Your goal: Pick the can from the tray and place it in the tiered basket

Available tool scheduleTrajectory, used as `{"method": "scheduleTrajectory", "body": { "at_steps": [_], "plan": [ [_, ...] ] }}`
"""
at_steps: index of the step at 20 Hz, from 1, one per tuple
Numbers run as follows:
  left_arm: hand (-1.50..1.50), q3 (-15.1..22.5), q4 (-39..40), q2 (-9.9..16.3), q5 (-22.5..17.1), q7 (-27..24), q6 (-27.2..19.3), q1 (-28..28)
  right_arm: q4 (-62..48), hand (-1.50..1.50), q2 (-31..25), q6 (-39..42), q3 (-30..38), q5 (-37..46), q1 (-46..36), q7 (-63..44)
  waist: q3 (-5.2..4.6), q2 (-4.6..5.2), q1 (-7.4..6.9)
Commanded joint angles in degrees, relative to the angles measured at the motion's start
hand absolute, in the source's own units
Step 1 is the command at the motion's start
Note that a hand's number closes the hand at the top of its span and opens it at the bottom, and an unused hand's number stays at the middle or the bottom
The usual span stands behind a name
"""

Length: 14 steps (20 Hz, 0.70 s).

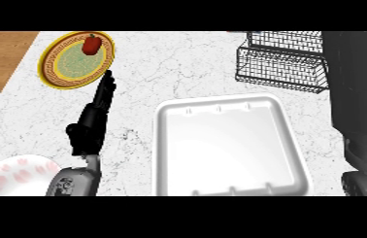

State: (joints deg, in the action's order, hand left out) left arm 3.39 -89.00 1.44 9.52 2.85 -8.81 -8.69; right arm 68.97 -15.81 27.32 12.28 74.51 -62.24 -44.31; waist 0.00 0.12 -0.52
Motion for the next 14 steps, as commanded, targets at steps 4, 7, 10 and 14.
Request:
{"method": "scheduleTrajectory", "body": {
  "at_steps": [4,7,10,14],
  "plan": [
    [0.0,-0.78,1.47,0.01,0.63,1.24,-0.72,-3.53,-5.3,-1.5,0.99,-10.95,10.73,-5.4,0.18,-3.58,0.03,0.2,0.05],
    [0.0,0.3,-2.31,0.37,0.4,1.88,0.32,-0.59,-7.33,-1.5,2.37,-15.61,11.31,-7.94,1.26,-0.69,0.03,0.06,-0.47],
    [0.0,0.51,-3.31,0.46,1.39,2.66,-0.42,0.2,-2.41,-1.5,1.28,-14.9,13.05,-11.47,2.2,-0.17,0.02,-0.21,0.23],
    [0.0,-0.91,-1.43,0.78,-1.14,0.38,0.75,-0.2,-0.59,-1.5,0.46,-24.54,17.01,-13.5,2.01,1.56,0.02,-0.02,0.15]
  ]
}}
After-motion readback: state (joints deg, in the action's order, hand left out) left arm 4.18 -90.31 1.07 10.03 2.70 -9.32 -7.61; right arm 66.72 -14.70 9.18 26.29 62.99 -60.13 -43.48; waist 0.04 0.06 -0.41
